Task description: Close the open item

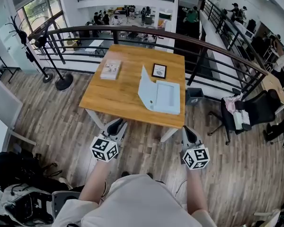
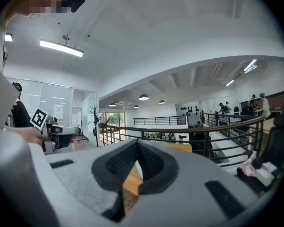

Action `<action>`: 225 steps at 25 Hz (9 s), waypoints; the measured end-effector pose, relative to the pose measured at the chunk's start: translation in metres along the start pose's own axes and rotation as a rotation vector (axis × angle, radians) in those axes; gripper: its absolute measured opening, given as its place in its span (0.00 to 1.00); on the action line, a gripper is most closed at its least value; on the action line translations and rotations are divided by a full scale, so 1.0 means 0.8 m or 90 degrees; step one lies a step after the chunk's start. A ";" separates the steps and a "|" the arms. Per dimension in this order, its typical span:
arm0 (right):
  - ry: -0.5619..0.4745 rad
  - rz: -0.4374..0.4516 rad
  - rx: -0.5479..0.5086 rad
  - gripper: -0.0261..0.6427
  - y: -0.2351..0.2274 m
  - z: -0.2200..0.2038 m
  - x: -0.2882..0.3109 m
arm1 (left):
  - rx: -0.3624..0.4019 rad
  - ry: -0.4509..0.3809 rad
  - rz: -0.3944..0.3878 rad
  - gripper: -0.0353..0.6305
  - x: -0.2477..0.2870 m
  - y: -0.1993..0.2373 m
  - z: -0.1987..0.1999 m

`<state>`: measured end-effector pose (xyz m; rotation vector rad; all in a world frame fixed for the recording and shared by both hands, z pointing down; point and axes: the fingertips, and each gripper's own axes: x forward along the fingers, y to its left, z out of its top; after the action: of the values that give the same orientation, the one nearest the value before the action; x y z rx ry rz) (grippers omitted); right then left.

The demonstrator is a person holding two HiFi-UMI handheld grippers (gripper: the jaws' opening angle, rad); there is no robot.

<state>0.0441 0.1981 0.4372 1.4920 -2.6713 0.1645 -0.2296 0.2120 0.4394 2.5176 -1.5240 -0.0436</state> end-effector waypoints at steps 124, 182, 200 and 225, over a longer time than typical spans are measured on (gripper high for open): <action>0.235 0.126 0.059 0.04 -0.333 -0.165 0.488 | -0.052 0.354 0.153 0.21 0.530 0.298 -0.190; 0.207 -0.165 0.157 0.04 -0.398 -0.181 0.358 | 0.019 0.449 -0.169 0.25 0.676 0.132 -0.218; 0.204 -0.252 0.231 0.04 -0.448 -0.223 0.266 | 0.076 0.527 -0.240 0.29 0.731 0.028 -0.283; 0.255 -0.256 0.284 0.04 -0.464 -0.280 0.271 | 0.091 0.608 -0.272 0.30 0.783 -0.030 -0.391</action>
<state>0.2502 -0.1485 0.7060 1.8338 -2.0558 0.9630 0.1244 -0.2807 0.7895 2.3144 -0.6161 1.0568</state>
